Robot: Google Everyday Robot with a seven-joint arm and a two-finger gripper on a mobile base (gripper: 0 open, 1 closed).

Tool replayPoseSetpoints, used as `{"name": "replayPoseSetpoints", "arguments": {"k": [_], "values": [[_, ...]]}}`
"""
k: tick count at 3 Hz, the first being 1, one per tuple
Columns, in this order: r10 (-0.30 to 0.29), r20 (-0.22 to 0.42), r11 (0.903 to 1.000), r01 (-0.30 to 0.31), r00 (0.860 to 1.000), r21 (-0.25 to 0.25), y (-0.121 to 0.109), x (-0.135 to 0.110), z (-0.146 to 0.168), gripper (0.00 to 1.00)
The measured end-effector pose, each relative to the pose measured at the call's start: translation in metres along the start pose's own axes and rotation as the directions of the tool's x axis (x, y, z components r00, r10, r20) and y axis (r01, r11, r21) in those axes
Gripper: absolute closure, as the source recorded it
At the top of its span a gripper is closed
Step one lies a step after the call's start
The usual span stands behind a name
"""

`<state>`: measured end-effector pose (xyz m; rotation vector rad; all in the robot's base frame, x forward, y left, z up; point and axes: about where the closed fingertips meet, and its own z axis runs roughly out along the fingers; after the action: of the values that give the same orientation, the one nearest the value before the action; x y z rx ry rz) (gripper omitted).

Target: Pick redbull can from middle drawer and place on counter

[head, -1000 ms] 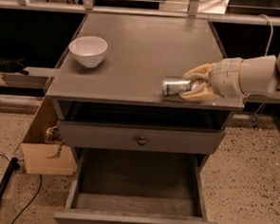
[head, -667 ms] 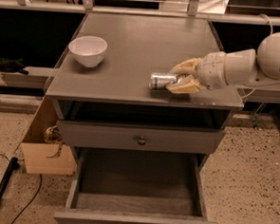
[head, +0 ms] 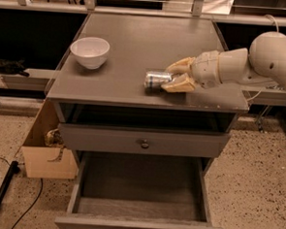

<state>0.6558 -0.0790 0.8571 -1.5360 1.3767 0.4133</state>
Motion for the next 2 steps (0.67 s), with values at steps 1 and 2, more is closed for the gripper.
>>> {"name": "replayPoseSetpoints", "arguments": {"k": [1,2], "values": [[0.000,0.000,1.0000,0.000,1.000,0.000,0.0000,0.0000,0.0001,0.51],[0.000,0.000,1.0000,0.000,1.000,0.000,0.0000,0.0000,0.0001,0.28]]}}
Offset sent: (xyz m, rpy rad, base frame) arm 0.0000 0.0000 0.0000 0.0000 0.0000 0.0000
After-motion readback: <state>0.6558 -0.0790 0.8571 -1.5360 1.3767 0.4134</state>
